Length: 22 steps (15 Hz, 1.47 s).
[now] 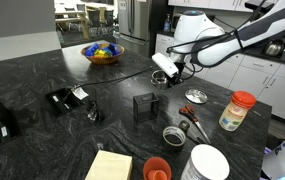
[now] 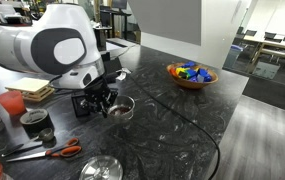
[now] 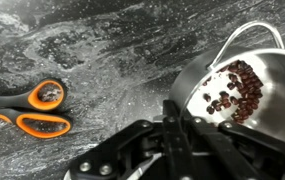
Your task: Move the pot closer to the pair of scissors
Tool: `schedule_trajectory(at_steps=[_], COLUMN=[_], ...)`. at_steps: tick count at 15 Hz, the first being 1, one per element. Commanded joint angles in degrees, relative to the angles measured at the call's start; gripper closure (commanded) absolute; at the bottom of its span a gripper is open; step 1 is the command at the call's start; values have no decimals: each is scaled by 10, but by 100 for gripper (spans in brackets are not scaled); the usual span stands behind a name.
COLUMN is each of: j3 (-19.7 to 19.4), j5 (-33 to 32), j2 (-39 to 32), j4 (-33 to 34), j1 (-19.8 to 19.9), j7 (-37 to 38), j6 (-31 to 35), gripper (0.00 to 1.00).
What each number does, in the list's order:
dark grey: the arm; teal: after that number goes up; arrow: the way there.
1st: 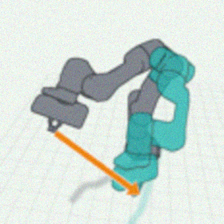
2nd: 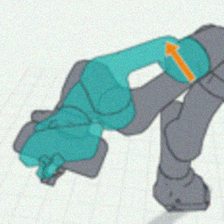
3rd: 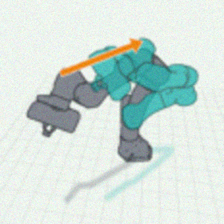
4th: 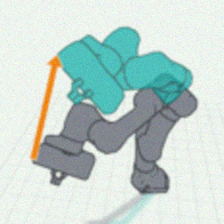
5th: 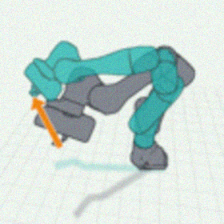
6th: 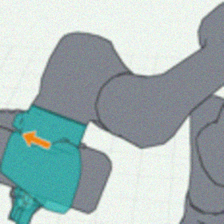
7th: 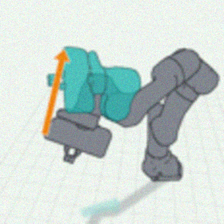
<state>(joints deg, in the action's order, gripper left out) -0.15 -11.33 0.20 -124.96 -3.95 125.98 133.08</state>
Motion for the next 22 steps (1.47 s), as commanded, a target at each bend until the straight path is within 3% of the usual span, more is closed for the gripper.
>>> schedule_trajectory(at_steps=[1,9,12,17,22], j3=[14,30,25,20,17], j5=[4,46,83,133,154], j2=[48,115,127,132,126], j4=[-58,-141,-165,-181,-184], j1=[5,3,-2,2,17], j7=[-60,-285,-403,-605,-716], j6=[43,97,121,133,138], gripper=[99,99,99,99,99])
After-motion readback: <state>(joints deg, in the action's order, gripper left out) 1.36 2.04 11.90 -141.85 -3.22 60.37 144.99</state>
